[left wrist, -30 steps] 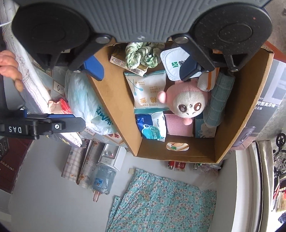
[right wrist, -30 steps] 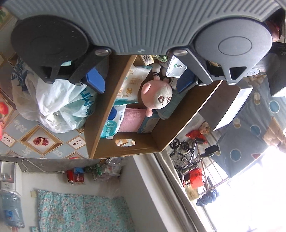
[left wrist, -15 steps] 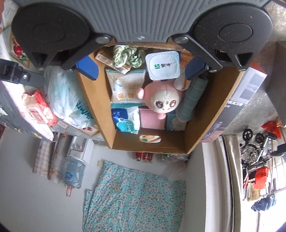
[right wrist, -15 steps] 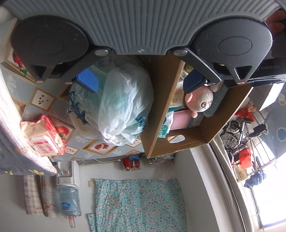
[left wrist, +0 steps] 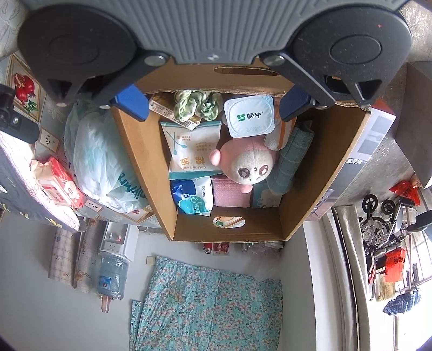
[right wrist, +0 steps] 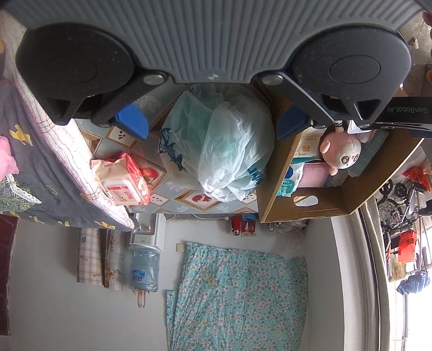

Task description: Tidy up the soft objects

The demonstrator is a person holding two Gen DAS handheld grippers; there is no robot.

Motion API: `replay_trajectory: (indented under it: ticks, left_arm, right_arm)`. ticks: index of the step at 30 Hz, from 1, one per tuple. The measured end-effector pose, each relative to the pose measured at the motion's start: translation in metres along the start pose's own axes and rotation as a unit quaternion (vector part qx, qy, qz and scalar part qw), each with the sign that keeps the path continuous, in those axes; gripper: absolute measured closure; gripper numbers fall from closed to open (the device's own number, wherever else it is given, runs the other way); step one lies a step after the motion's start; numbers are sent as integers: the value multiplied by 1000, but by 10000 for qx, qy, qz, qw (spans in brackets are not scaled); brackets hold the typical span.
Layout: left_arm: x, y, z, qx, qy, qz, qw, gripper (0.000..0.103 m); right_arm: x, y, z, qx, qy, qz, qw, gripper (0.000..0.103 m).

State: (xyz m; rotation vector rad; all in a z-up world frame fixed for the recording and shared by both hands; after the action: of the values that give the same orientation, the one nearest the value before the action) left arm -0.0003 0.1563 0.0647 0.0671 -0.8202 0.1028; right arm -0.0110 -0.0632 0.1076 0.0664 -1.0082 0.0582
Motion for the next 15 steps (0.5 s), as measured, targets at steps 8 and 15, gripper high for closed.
replay_trajectory:
  ticks: [8,15]
  left_arm:
    - [3,1,5,231,-109,-186,9995,0]
    - [2,1,10,377,-55,-313,9988,0]
  right_arm:
    - [-3,-4,4,61,63,-379,9992,1]
    - [-7,2,0,331,270,-416,9982,1]
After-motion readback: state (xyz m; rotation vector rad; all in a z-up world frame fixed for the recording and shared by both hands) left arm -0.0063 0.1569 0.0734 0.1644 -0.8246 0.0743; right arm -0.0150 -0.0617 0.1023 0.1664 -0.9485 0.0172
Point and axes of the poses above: each gripper's, at about its wrist camera, not at the fingertips, and z roughly against the way its jaws point, y to its left, x to its top, the point moved 4 cm from there along -z, roughly the way its jaws point
